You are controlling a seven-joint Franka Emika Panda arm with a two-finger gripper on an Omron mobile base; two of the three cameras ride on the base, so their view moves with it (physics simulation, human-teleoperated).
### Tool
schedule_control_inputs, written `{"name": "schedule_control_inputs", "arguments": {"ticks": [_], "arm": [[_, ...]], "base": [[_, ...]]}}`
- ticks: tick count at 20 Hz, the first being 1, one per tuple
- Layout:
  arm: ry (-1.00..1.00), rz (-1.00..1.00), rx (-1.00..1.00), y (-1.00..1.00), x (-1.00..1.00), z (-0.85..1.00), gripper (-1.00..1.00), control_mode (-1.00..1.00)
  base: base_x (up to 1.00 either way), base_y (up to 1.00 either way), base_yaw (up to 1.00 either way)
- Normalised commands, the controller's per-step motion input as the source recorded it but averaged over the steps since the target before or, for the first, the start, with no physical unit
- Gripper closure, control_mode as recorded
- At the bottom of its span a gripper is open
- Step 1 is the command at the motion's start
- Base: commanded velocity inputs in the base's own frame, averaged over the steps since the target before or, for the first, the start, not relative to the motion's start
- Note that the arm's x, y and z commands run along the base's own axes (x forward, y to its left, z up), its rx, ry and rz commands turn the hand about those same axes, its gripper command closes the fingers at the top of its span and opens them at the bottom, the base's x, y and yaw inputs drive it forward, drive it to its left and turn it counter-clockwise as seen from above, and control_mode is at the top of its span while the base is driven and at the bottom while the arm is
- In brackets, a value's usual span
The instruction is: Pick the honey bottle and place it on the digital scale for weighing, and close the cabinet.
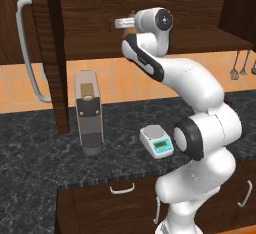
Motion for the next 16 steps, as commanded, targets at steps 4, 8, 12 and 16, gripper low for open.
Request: {"name": "schedule_control_inputs", "arguments": {"ticks": [4, 8, 12, 16], "arm": [[-0.07, 0.00, 0.03, 0.00, -0.96, 0.00, 1.00, -1.00], [0.00, 0.00, 0.06, 0.00, -1.00, 0.00, 1.00, -1.00], [0.00, 0.03, 0.01, -0.35, -1.00, 0.00, 1.00, -1.00], [0.00, 0.17, 0.00, -0.56, -1.00, -0.13, 1.00, -1.00]], "base": [[0.00, 0.00, 0.00], [0.00, 0.00, 0.00], [0.00, 0.00, 0.00], [0.00, 0.00, 0.00]]}}
